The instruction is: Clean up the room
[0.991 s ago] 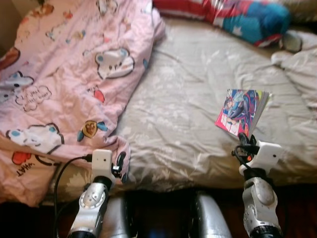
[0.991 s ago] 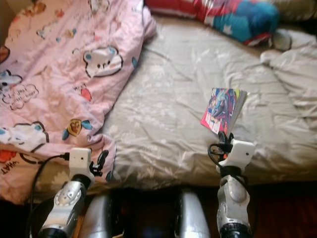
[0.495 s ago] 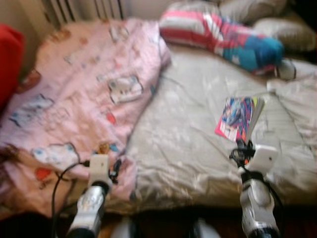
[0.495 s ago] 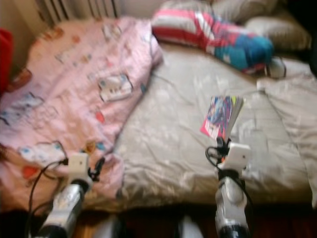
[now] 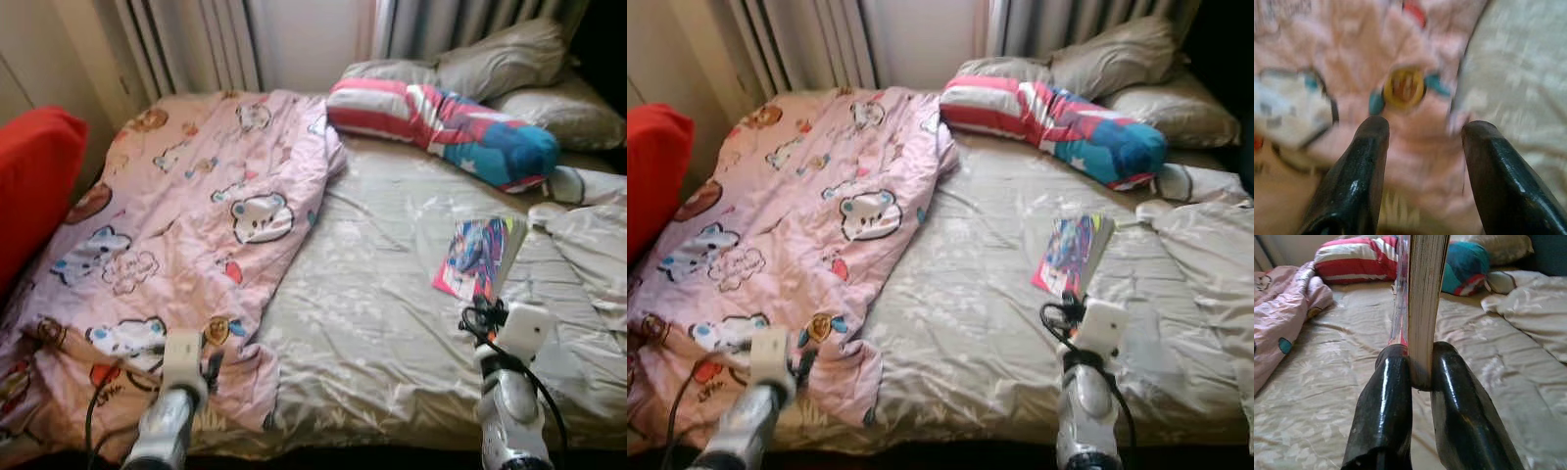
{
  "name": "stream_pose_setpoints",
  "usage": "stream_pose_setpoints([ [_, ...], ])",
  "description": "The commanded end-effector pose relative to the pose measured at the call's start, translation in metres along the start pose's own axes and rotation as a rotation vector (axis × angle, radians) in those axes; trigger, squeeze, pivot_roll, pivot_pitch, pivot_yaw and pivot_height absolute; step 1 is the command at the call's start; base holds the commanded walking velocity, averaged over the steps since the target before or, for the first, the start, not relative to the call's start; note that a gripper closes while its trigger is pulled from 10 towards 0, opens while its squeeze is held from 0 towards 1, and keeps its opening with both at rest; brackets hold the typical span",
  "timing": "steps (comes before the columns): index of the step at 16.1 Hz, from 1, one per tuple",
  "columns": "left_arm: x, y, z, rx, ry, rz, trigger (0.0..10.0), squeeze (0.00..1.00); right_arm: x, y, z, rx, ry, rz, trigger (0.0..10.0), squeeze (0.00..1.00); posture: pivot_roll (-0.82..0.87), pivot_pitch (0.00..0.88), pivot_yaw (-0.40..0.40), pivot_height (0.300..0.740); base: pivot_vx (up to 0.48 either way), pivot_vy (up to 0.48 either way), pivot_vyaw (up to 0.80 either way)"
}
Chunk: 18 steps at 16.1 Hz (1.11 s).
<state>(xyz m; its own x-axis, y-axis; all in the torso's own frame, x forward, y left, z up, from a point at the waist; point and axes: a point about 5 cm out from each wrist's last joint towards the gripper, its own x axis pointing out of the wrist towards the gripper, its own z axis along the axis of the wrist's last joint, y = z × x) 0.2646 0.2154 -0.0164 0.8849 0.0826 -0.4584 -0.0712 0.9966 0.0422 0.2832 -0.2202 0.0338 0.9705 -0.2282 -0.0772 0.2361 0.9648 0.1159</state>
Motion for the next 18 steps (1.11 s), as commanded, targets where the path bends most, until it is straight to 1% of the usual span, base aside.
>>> stream_pose_setpoints([
  [1, -0.01, 0.009, -0.028, 0.015, 0.125, 0.037, 10.0, 0.0, -0.002, -0.002, -0.002, 0.02, -0.011, -0.019, 10.0, 0.0, -0.04, 0.0, 0.014, 0.74, 0.0, 0.0, 0.0],
  [2, -0.012, 0.01, -0.032, 0.011, 0.143, 0.045, 10.0, 0.0, -0.004, -0.003, -0.005, 0.028, 0.0, -0.025, 10.0, 0.0, -0.04, 0.0, 0.014, 0.74, 0.0, 0.0, 0.0],
  [3, -0.017, 0.013, -0.041, 0.007, 0.177, 0.064, 10.0, 0.0, -0.007, -0.004, -0.011, 0.066, 0.022, -0.051, 10.0, 0.0, -0.03, 0.0, 0.017, 0.74, 0.0, 0.0, 0.0],
  [5, -0.021, 0.016, -0.05, -0.001, 0.222, 0.079, 10.0, 0.0, -0.01, -0.004, -0.018, 0.141, 0.051, -0.084, 10.0, 0.0, -0.04, 0.0, 0.017, 0.74, 0.0, 0.0, 0.0],
  [6, -0.022, 0.016, -0.053, 0.007, 0.241, 0.077, 10.0, 0.0, -0.011, -0.002, -0.02, 0.145, 0.06, -0.08, 10.0, 0.0, -0.03, 0.0, 0.014, 0.74, 0.0, 0.0, 0.0],
  [8, -0.023, 0.013, -0.056, 0.022, 0.269, 0.062, 10.0, 0.0, -0.012, 0.001, -0.022, 0.114, 0.062, -0.049, 10.0, 0.0, -0.04, 0.0, 0.012, 0.74, 0.0, 0.0, 0.0],
  [9, -0.023, 0.011, -0.057, 0.028, 0.279, 0.056, 10.0, 0.0, -0.012, 0.0, -0.022, 0.115, 0.059, -0.052, 10.0, 0.0, -0.05, 0.0, 0.015, 0.74, 0.0, 0.0, 0.0],
  [12, -0.021, 0.006, -0.054, 0.041, 0.26, 0.044, 10.0, 0.0, -0.008, -0.006, -0.015, 0.134, 0.029, -0.075, 10.0, 0.0, -0.05, 0.0, 0.016, 0.74, 0.0, 0.0, 0.0],
  [14, -0.021, 0.005, -0.054, 0.05, 0.258, 0.048, 10.0, 0.0, -0.006, -0.005, -0.013, 0.128, 0.021, -0.071, 10.0, 0.0, -0.05, 0.0, 0.016, 0.74, 0.0, 0.0, 0.0],
  [18, -0.024, 0.009, -0.058, 0.059, 0.262, 0.055, 10.0, 0.0, -0.005, -0.004, -0.013, 0.128, 0.024, -0.071, 10.0, 0.0, -0.04, 0.001, 0.023, 0.74, 0.0, -0.299, 0.0],
])
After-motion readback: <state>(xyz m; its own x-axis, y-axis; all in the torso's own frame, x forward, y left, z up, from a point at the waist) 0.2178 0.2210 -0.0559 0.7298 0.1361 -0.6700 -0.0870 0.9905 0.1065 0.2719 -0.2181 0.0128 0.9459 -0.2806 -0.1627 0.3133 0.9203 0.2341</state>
